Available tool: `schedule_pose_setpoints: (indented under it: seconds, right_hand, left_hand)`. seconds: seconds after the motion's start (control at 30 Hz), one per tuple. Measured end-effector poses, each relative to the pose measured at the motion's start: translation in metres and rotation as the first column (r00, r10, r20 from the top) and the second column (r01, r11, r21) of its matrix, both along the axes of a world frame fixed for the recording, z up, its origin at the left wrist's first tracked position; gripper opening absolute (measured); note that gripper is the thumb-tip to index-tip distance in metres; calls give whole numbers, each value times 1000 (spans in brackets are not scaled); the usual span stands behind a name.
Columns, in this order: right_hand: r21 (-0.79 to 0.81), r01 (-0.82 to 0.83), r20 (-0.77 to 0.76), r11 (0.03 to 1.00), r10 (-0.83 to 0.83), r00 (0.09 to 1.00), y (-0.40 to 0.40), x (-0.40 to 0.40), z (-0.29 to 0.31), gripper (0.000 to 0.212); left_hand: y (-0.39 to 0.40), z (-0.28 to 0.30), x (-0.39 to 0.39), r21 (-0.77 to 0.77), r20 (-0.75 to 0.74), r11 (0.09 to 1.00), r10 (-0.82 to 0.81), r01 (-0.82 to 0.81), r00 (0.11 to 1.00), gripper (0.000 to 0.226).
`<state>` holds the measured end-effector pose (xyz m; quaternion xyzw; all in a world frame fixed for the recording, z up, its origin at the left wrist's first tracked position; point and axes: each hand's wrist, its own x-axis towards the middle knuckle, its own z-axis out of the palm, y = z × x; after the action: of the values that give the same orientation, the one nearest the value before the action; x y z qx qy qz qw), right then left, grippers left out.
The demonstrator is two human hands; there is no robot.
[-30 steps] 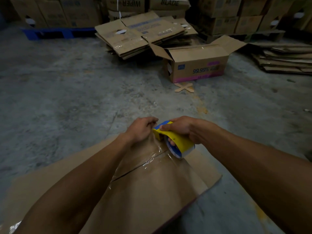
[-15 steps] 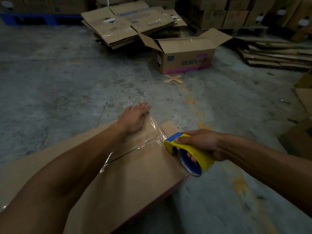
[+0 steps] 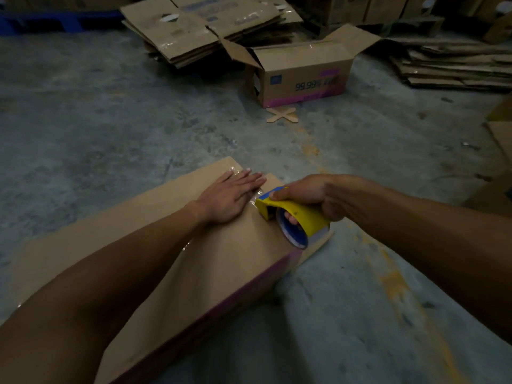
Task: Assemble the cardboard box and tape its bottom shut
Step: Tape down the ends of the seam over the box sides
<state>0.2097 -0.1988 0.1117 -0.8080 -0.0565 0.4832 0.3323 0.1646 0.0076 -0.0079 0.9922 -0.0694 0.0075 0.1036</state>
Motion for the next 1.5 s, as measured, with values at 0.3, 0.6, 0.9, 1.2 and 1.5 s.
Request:
schedule_pose_setpoints:
  seconds: [0.3,0.6,0.9,1.2,1.5]
  right_hand:
    - [41,-18,-21,999,19,1000,-68,-28,-10,30]
    - [70,107,44,992,-110,993,-112,-54,-26,31]
    - [57,156,219,986,-165,962,-78,-60,-60,47]
    - [-141,119,-32,983,-125,992,-75,-65,-54,24]
    - [-193,-43,186,980,80,979,-96,-52,-40,46]
  left_hand:
    - [12,-3,10,-16,17,1000,-24,24,1000,53]
    - [0,10,11,63,-47,998,17,-14,999,51]
    - [-44,25,-12,-54,30,994,96,-94,995,47]
    - [-105,22,-44,-78,67,983,-163,168,984,41]
    - [-115,15,-39,71,163,977,-211,202,964,33]
